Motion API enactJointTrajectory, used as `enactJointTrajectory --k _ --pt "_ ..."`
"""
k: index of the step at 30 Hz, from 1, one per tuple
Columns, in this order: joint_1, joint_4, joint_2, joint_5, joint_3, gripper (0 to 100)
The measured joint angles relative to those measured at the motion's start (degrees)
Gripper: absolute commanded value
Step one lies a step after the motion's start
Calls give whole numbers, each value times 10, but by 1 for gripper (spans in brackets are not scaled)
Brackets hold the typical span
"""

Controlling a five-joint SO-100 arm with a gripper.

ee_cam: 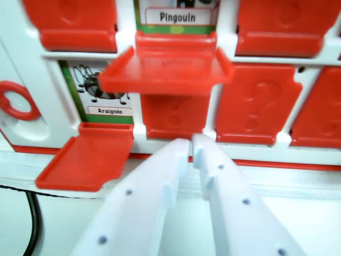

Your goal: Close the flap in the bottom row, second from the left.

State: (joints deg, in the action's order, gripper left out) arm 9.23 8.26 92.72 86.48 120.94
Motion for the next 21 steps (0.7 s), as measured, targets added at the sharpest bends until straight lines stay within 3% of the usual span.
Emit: enactJointTrajectory --k 5,12,21 --pt "-18 90 78 22 0 0" --pt "-45 233 181 24 -38 0" --pt "-60 328 276 27 -91 0"
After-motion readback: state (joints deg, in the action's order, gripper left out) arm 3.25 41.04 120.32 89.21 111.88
